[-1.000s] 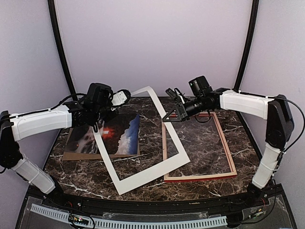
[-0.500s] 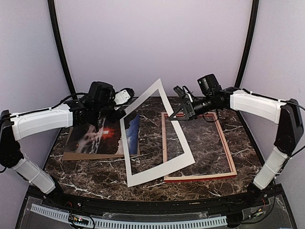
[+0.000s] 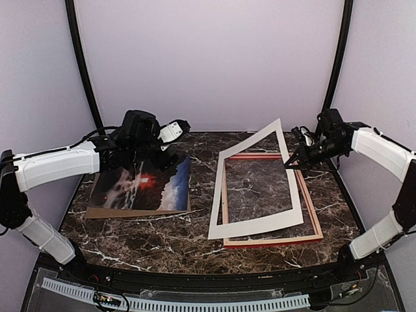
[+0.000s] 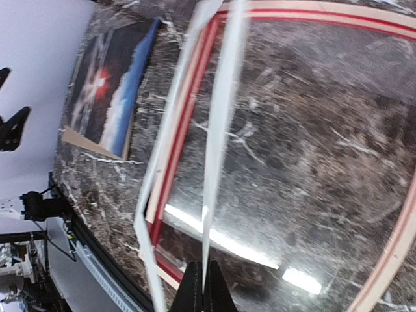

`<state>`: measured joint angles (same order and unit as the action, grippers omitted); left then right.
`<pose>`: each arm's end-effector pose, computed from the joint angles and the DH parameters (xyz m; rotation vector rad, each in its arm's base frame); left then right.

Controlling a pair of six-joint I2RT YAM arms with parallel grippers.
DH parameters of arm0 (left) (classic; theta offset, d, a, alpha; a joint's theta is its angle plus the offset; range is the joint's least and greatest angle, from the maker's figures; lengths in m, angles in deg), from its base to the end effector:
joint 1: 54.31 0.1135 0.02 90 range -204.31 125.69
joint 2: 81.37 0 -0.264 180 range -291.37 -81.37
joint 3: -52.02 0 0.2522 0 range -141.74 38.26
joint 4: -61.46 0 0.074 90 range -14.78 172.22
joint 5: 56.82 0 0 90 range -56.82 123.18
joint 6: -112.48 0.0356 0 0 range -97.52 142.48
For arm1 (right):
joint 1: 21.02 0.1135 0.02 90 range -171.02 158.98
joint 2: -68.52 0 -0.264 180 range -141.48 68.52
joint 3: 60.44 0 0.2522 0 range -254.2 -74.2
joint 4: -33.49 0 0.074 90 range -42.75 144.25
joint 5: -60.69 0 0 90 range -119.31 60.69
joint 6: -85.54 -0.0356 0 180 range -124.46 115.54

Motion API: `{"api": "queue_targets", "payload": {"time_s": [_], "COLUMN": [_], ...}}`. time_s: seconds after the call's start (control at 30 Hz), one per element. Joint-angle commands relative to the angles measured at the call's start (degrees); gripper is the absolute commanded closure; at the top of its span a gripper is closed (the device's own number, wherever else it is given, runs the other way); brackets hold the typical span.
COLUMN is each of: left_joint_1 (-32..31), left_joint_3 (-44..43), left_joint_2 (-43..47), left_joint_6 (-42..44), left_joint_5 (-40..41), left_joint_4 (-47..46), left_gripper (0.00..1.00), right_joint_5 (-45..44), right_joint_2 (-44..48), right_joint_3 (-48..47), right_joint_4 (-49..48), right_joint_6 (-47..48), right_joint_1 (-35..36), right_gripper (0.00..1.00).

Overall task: Put the photo into the frame
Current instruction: Pass from the left arm to the right, then place the mat board on the glass panel.

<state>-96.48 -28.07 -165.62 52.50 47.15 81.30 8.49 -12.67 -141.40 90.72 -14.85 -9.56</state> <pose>0.2609 -0.2247 0.3137 1.0349 1.6857 0.1047 0.2766 0.0783 0.2873 -0.2772 2.5345 0.9932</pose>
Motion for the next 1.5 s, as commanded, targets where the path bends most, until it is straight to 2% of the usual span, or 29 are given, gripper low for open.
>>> {"api": "queue_targets", "payload": {"time_s": [0.0, 0.27, 0.53, 0.83, 1.17, 1.47], "left_joint_1": [-0.5, -1.2, -2.9, -4.3, -4.7, -4.8], "left_joint_3": [-0.3, -1.5, -3.4, -4.2, -4.6, -3.7], "left_joint_2": [0.2, -0.6, -1.9, -3.8, -5.1, -5.0], "left_joint_6": [-0.4, 0.0, 0.5, 1.0, 1.1, 1.0], "left_joint_5": [-1.1, -1.9, -0.8, 2.2, 3.6, 4.0], "left_joint_4": [-0.3, 0.9, 2.4, 3.2, 3.0, 2.4], "left_gripper": [0.12, 0.12, 0.12, 0.12, 0.12, 0.12], "right_joint_5": [-14.1, -24.9, -29.6, -28.9, -24.6, -25.1], "right_joint_2": [1.4, -2.9, -7.5, -11.9, -10.6, -11.1], "right_joint_3": [-0.5, -2.3, -5.4, -8.7, -5.1, -4.3], "right_joint_4": [9.0, 10.8, 12.1, 12.2, 10.5, 10.6], "right_joint_6": [4.3, 5.6, 7.5, 9.2, 8.1, 6.9], "right_joint_1": [-3.3, -4.7, -5.0, -5.0, -4.8, -4.3], "right_gripper": [1.00, 1.00, 1.00, 1.00, 1.00, 1.00]}}
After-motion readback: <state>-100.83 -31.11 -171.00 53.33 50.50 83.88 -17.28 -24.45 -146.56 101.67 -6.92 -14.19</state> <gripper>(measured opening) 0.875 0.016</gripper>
